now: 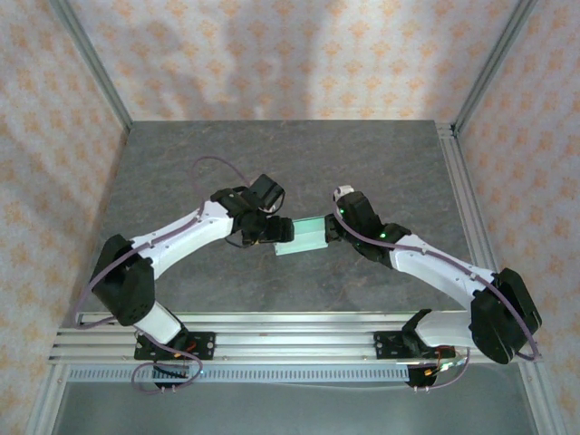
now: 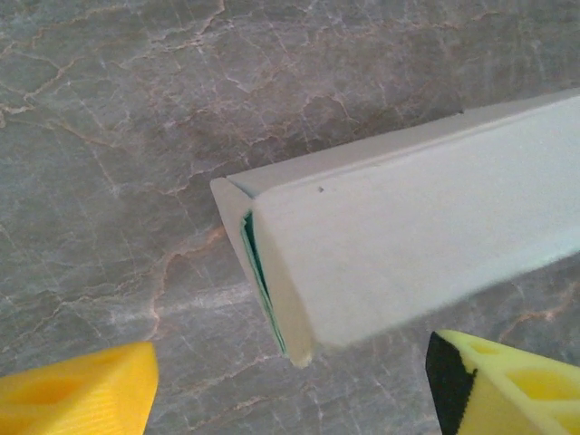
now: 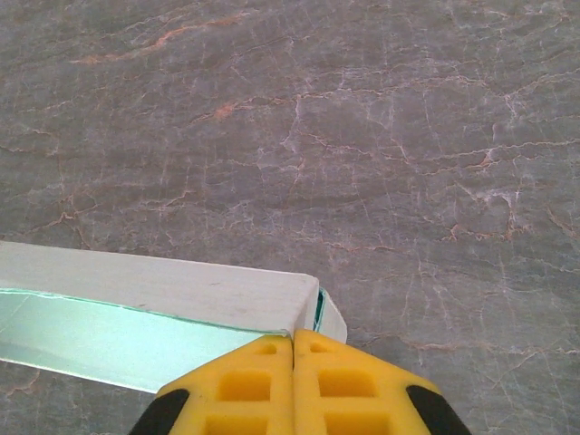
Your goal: Fold the paper box
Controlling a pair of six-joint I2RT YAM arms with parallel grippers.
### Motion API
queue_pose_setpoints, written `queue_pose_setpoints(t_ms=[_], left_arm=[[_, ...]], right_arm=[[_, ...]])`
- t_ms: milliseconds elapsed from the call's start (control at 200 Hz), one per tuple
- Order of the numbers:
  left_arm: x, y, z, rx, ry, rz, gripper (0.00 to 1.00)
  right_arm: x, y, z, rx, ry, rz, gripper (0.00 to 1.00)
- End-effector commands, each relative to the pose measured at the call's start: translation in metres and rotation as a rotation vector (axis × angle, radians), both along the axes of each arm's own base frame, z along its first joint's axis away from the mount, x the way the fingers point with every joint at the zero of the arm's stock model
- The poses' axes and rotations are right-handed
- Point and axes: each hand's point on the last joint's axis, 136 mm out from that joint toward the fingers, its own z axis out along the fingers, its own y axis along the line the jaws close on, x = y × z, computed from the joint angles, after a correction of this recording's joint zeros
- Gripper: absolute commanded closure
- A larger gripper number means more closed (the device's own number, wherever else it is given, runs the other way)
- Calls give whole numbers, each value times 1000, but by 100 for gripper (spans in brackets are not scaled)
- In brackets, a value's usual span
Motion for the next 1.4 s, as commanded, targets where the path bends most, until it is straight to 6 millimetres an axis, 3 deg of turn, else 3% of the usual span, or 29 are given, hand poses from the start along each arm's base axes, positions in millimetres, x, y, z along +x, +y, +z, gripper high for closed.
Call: queue_pose_setpoints(t_ms=[0,140,280,395,595,765,1031,1236,1396], left_arm=[[11,2,33,-103,-93,47,14],[26,16,39,-170,-115,179,18],[33,29,29,-162,-87,258,33],[37,29,21,-154,-62,274,37],[25,29,-7,-137,20,278,52],[13,34,-24,-123,60,291,55],[15,35,-22,-120,44,290,53],[29,41,7,-110,-86,256,32],[28,41,7,-115,-61,273,23]], right_arm=[[-8,-6,-11,-41,21,7,100],[-9,-6,-14,-42,20,12,100],[-9,-3,-14,-37,22,18,100],[-9,-3,-14,-33,23,22,100],[-11,-4,-13,-34,24,21,100],[-13,-4,-18,-31,30,26,100],[-12,-6,-15,-23,10,20,100],[-14,-7,-21,-22,-34,40,100],[-15,-10,-28,-23,-82,50,100]])
